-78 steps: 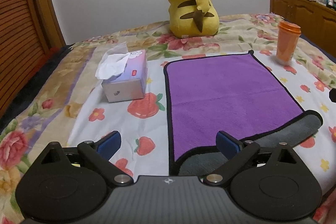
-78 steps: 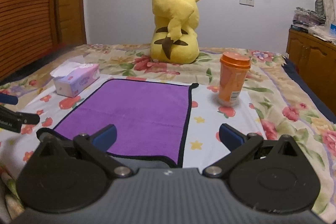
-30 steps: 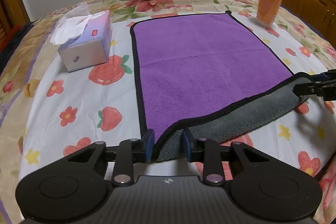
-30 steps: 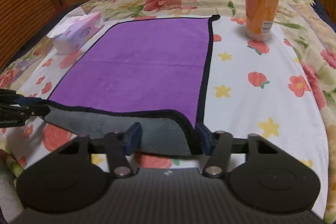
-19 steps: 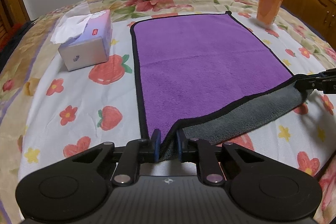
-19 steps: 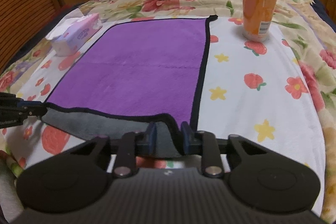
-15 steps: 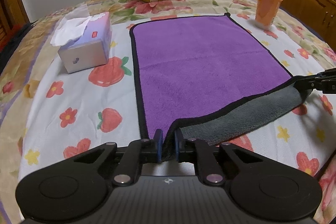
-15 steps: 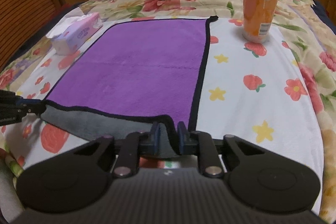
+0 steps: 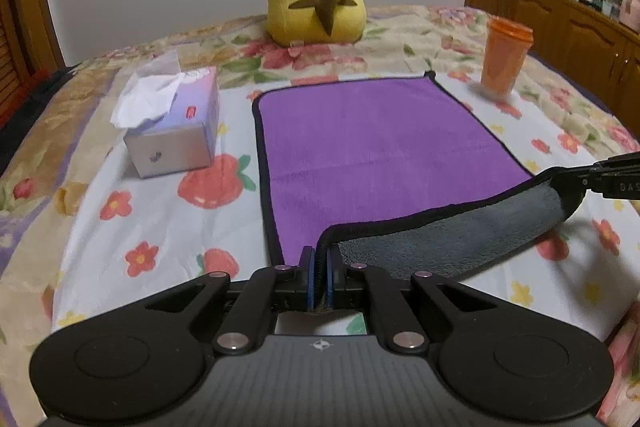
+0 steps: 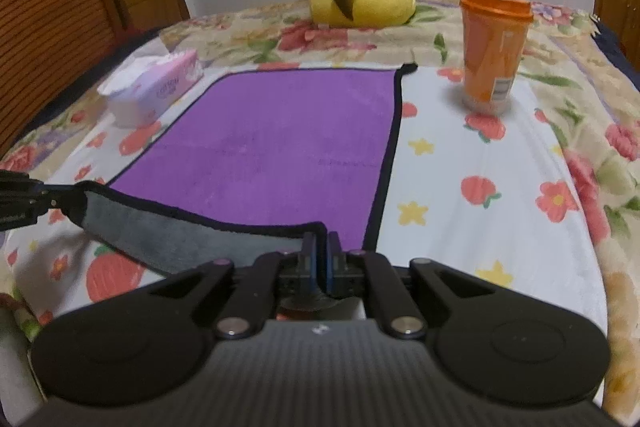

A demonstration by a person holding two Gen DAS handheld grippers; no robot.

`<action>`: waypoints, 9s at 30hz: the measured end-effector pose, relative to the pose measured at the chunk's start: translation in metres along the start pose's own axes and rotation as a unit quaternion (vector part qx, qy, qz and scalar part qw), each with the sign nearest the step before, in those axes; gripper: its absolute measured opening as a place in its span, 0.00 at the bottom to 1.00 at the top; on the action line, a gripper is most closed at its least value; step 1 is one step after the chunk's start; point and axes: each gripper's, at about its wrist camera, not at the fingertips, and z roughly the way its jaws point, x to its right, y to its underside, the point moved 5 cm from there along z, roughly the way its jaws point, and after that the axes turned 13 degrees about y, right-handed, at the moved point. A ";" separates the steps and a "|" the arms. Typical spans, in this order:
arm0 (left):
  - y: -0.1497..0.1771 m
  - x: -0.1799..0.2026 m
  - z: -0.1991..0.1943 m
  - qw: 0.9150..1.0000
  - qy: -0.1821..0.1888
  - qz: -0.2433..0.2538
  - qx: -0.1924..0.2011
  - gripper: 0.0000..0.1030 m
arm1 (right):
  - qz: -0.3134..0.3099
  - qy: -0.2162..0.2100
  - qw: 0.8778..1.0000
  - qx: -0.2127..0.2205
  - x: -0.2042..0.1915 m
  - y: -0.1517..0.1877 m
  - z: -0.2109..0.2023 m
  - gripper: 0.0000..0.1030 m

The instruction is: Fold towel

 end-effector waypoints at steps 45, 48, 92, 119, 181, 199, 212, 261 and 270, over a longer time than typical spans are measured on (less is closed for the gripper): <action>-0.036 0.003 -0.001 0.997 -0.003 0.013 0.071 0.08 | -0.024 -0.015 0.997 0.068 0.003 -0.038 0.000 0.05; -0.036 0.001 0.002 0.998 -0.003 0.015 0.068 0.08 | -0.030 -0.013 0.997 0.065 0.003 -0.039 0.006 0.05; -0.089 -0.032 0.049 0.996 0.006 0.020 0.092 0.08 | -0.041 -0.016 0.994 0.097 0.011 -0.089 0.047 0.04; -0.160 -0.043 0.074 0.991 -0.015 0.033 0.126 0.08 | -0.060 0.011 0.989 0.134 0.020 -0.147 0.061 0.04; -0.120 -0.035 0.120 0.998 -0.046 0.016 0.048 0.61 | -0.032 0.029 0.993 0.110 0.028 -0.109 0.075 0.53; -0.090 -0.012 0.031 0.997 -0.051 0.023 0.053 0.88 | -0.021 0.028 0.991 0.129 0.028 -0.086 0.004 0.88; -0.090 0.023 0.006 0.996 -0.035 0.038 0.073 1.00 | -0.003 0.061 0.988 0.145 0.040 -0.082 -0.027 1.00; -0.045 0.115 -0.140 0.991 -0.058 0.011 0.119 1.00 | 0.016 0.043 0.982 0.185 0.010 -0.050 -0.177 1.00; -0.023 0.125 -0.136 0.993 -0.053 0.015 0.108 1.00 | 0.023 0.047 0.983 0.178 0.006 -0.028 -0.172 1.00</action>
